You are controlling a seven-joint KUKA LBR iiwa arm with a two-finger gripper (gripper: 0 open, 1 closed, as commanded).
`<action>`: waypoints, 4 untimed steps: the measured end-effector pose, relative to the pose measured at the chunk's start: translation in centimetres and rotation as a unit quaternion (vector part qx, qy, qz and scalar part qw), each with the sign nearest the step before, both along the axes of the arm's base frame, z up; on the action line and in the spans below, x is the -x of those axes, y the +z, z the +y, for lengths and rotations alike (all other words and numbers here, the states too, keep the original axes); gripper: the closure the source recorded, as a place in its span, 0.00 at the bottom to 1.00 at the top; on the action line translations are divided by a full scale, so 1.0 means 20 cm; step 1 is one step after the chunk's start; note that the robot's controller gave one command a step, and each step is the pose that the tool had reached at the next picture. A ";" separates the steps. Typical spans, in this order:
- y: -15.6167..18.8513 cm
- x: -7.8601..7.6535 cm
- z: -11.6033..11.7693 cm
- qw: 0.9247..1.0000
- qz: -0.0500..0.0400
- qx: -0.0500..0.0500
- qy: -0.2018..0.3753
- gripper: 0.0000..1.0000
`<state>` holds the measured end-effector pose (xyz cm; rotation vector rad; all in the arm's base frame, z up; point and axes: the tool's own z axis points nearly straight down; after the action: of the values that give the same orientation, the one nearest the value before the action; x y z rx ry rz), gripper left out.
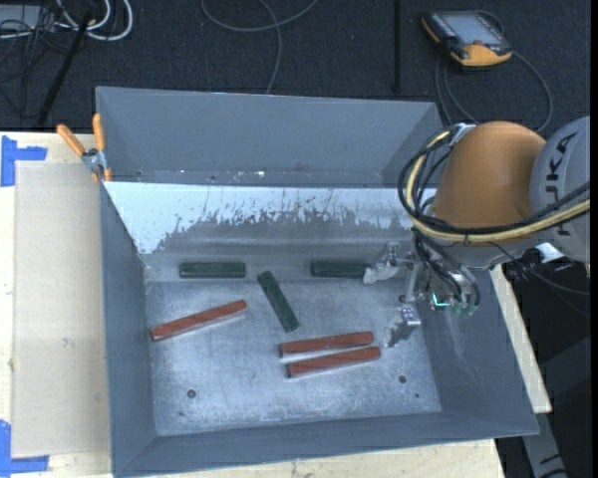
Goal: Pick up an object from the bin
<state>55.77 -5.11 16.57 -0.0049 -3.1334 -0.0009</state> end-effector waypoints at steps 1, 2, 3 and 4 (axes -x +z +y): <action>0.02 -0.01 0.00 1.000 -0.004 0.000 0.001 0.00; -0.21 0.00 0.03 1.000 -0.008 0.001 0.008 0.00; -0.43 0.03 0.07 1.000 -0.008 0.001 0.022 1.00; -0.43 0.03 0.07 1.000 -0.008 0.001 0.022 1.00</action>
Offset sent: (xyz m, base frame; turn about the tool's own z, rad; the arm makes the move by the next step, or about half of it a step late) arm -0.0049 0.0147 -0.0957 -0.0368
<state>55.25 -3.73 7.90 0.0655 -3.1484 0.0021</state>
